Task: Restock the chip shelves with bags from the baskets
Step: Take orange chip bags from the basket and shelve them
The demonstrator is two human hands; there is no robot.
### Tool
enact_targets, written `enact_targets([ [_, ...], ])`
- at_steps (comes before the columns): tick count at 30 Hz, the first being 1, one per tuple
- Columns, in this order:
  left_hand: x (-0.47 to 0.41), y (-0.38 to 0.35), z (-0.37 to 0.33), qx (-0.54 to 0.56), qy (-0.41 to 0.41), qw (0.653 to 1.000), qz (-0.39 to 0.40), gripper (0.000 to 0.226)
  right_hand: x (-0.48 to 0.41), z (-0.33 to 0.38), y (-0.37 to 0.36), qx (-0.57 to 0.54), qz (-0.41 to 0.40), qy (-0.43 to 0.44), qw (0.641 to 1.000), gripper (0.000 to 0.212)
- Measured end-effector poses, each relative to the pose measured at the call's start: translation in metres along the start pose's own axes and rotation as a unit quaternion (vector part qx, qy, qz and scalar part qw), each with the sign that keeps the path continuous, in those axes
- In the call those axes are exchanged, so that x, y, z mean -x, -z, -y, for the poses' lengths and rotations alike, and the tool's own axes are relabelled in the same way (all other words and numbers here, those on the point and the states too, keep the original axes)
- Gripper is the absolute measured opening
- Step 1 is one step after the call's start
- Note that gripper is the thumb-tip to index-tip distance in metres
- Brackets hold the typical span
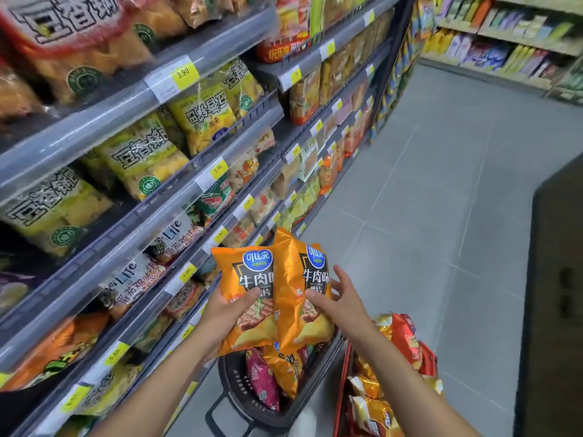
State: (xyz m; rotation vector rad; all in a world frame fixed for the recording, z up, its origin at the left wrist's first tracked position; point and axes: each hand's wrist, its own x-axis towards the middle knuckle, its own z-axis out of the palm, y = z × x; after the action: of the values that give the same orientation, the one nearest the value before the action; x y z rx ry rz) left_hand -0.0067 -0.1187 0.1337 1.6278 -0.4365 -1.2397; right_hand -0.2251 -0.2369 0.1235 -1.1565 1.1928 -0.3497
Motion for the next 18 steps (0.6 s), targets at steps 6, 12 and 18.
enact_targets([
  [6,0.039,0.02,-0.013,-0.02,-0.039,0.999,0.006,0.092,0.03,0.012,-0.015,-0.07,0.112,-0.03,0.991,0.105],
  [12,0.088,0.048,-0.003,-0.032,-0.055,0.998,-0.019,0.053,0.076,0.013,-0.04,-0.101,0.15,-0.018,0.983,0.063],
  [18,0.149,0.092,0.012,-0.034,-0.065,0.994,-0.078,0.061,0.143,0.013,-0.057,-0.09,0.075,0.02,0.993,0.055],
])
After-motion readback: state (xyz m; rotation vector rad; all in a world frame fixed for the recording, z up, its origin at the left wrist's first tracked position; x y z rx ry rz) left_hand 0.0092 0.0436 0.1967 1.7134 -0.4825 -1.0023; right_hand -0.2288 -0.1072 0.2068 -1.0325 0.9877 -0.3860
